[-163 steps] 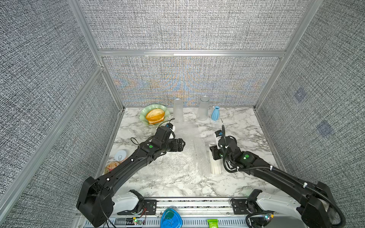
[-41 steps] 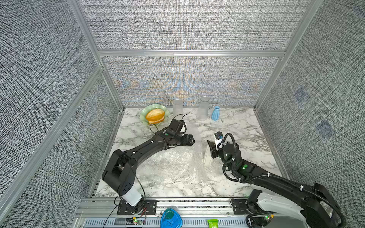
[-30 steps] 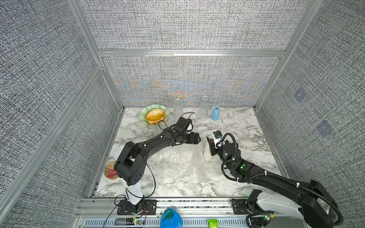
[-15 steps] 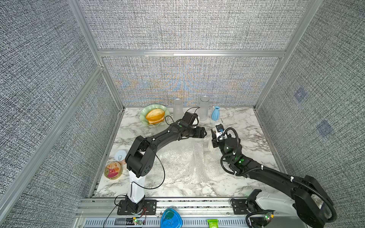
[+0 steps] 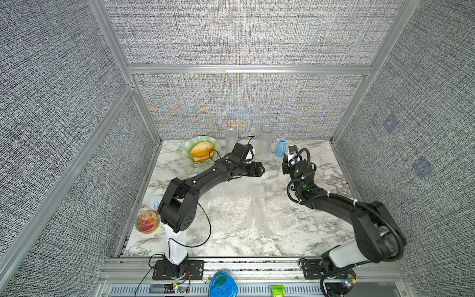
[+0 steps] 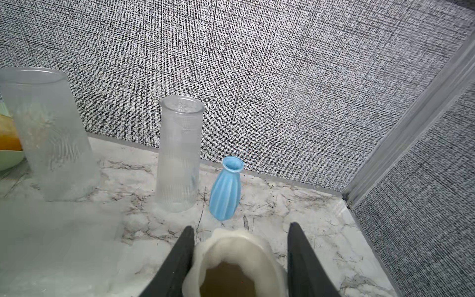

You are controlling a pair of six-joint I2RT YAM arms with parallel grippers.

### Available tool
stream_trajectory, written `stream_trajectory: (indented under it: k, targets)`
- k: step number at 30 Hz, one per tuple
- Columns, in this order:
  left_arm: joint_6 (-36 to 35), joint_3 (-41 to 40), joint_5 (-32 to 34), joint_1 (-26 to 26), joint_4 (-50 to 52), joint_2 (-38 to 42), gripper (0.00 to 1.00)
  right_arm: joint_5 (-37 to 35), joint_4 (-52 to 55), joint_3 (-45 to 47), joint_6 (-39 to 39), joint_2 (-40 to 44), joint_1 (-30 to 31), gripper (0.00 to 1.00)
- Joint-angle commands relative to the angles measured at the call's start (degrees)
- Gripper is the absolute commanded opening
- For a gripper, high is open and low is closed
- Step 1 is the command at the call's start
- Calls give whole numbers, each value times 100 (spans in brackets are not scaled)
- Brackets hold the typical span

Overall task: Unwrap the vase from the bubble wrap
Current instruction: Place the vase at the center of the board.

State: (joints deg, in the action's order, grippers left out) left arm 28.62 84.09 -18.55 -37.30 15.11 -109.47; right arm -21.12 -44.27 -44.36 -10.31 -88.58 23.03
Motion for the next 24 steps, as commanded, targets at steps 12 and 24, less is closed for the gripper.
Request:
stream_trajectory:
  k: [12, 24]
  targets:
    - [-173, -172, -16, 12, -27, 302, 85, 270, -981, -506, -192, -1048, -170, 29]
    - [-180, -334, 280, 12, 39, 669, 90, 346, -576, -565, -318, -614, -143, 75]
